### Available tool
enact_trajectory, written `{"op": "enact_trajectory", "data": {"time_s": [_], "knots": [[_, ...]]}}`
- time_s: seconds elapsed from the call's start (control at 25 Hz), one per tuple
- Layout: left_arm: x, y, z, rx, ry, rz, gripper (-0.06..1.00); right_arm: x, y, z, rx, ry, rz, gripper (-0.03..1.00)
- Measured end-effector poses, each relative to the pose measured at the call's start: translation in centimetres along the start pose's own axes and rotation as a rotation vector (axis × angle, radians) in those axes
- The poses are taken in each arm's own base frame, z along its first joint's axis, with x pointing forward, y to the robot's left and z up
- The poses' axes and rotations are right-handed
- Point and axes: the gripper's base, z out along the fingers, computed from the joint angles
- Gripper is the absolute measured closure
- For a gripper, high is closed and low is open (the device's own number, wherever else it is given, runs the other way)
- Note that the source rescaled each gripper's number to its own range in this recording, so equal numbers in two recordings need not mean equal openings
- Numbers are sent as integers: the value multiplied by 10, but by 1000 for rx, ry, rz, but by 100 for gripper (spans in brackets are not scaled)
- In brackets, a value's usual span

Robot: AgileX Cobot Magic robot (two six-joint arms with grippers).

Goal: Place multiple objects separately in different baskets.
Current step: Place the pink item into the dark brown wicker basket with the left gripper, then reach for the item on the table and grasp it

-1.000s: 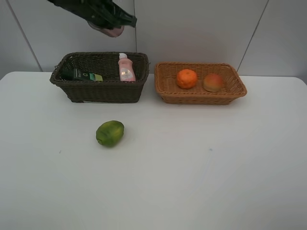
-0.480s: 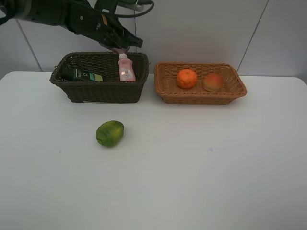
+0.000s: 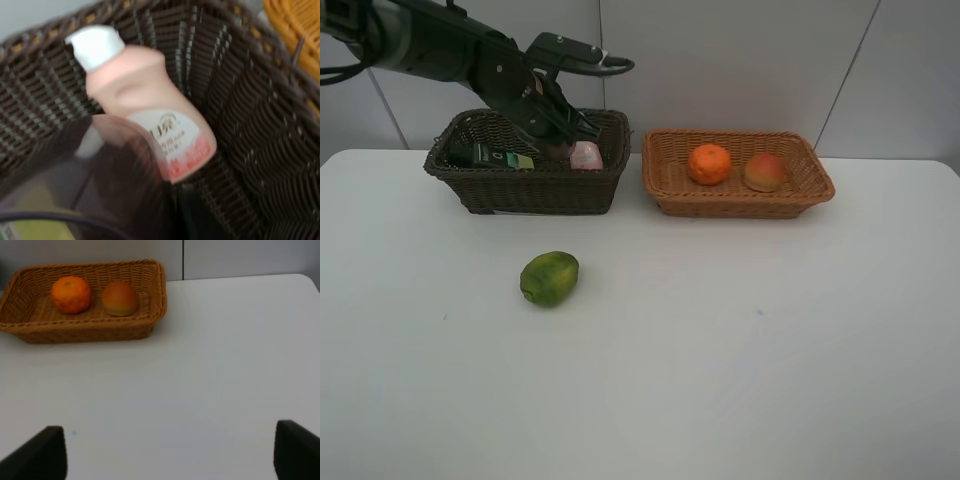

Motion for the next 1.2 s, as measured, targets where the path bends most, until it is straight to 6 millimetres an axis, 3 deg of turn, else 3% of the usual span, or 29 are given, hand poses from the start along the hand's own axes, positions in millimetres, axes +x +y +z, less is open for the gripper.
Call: {"op": "enact_trajectory", "data": {"time_s": [0.24, 0.36, 0.44, 0.56, 0.64, 0.72, 0.96, 1.2], "knots": [[6, 1, 0, -9, 50, 1, 94, 0, 0, 0, 0, 0, 0, 14], [9, 1, 0, -16, 87, 1, 88, 0, 0, 0, 0, 0, 0, 14], [11, 2, 0, -19, 103, 1, 73, 0, 0, 0, 0, 0, 0, 14], [10, 2, -3, -22, 111, -1, 31, 0, 0, 0, 0, 0, 0, 14], [7, 2, -7, -24, 109, -1, 9, 0, 0, 0, 0, 0, 0, 14], [2, 3, -14, -26, 93, -4, -2, 0, 0, 0, 0, 0, 0, 14], [-17, 6, -46, -40, 64, -10, -6, 0, 0, 0, 0, 0, 0, 14], [-19, -5, -74, -47, 154, 6, -6, 0, 0, 0, 0, 0, 0, 14]]}}
